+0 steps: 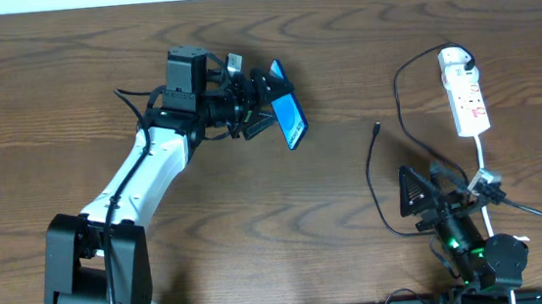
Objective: Plug charger to phone and switch on socket
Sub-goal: 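Hold the phone raised in the left gripper, then move the right gripper to the phone and grasp its edge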
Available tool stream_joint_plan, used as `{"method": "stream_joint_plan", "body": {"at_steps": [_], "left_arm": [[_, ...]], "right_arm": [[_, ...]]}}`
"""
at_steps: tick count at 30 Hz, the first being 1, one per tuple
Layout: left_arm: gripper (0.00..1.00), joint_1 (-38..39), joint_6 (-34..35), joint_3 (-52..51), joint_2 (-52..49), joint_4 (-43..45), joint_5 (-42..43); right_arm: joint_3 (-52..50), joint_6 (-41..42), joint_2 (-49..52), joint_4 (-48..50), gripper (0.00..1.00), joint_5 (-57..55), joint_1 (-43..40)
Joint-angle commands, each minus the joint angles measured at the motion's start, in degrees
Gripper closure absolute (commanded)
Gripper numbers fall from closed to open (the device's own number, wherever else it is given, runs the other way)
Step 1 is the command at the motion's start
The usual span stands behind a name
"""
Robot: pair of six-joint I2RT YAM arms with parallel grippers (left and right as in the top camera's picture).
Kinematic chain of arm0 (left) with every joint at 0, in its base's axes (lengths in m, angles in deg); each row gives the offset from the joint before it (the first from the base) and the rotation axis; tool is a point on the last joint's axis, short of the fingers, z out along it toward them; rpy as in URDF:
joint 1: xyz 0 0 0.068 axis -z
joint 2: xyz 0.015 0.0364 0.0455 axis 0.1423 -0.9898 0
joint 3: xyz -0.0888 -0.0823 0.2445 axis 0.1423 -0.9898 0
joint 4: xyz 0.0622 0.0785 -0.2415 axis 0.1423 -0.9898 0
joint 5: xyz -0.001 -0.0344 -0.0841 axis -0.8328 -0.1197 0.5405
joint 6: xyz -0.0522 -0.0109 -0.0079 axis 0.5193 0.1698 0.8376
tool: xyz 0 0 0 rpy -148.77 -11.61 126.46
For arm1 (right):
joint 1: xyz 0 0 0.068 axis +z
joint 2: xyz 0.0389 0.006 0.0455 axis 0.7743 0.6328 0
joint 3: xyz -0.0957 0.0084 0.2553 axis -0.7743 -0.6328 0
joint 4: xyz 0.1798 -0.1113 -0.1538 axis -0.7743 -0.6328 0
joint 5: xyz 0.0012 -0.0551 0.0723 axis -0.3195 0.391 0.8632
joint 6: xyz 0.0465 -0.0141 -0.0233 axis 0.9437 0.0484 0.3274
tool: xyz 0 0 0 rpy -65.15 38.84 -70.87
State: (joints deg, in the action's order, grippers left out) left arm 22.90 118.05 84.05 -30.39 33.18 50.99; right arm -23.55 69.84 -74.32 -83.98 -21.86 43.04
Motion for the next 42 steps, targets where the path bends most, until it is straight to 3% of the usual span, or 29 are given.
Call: {"method": "stream_joint_plan", "body": {"at_steps": [1, 4, 6, 8, 9, 15, 19, 21, 25, 36, 42], "left_arm": [[0.24, -0.28, -2.08, 0.22, 1.92, 0.48, 0.00], [0.23, -0.28, -2.05, 0.22, 1.92, 0.48, 0.04], [0.23, -0.28, -2.03, 0.22, 1.92, 0.46, 0.04], [0.24, -0.28, -1.77, 0.22, 1.92, 0.44, 0.04], [0.24, -0.28, -1.57, 0.22, 1.92, 0.44, 0.04], [0.24, -0.28, -0.96, 0.22, 1.92, 0.28, 0.02], [0.23, -0.28, 0.61, 0.22, 1.92, 0.28, 0.02], [0.24, -0.28, 1.03, 0.22, 1.92, 0.26, 0.02], [0.23, -0.28, 3.37, 0.22, 1.92, 0.26, 0.09], [0.24, -0.28, 16.48, 0.22, 1.92, 0.11, 0.09], [0.23, -0.13, 17.14, 0.22, 1.92, 0.09, 0.07]], "right_arm": [[-0.09, 12.00, -0.31, -0.04, 0.01, 2.19, -0.22], [-0.09, 11.30, -0.31, -0.09, 0.01, -0.44, -0.22], [-0.09, 4.57, -0.31, 0.04, 0.02, -1.40, -0.22], [-0.09, -3.17, -0.28, -0.07, 0.15, -1.44, -0.22], [-0.09, -4.63, -0.26, -0.04, 0.16, -1.49, -0.22], [4.74, -4.85, 0.07, -2.97, 0.07, -1.73, -0.17], [12.85, -5.29, 2.27, -14.71, 0.06, -2.60, -0.17], [17.14, -6.80, 4.66, -21.00, 0.01, -2.49, -0.09], [23.80, -8.28, 9.79, -27.74, 0.01, 0.31, -0.07], [31.74, -6.69, 19.04, -29.35, 0.01, 6.73, 2.23], [31.74, -4.11, 22.97, -21.31, 0.01, 2.49, 10.71]]}}
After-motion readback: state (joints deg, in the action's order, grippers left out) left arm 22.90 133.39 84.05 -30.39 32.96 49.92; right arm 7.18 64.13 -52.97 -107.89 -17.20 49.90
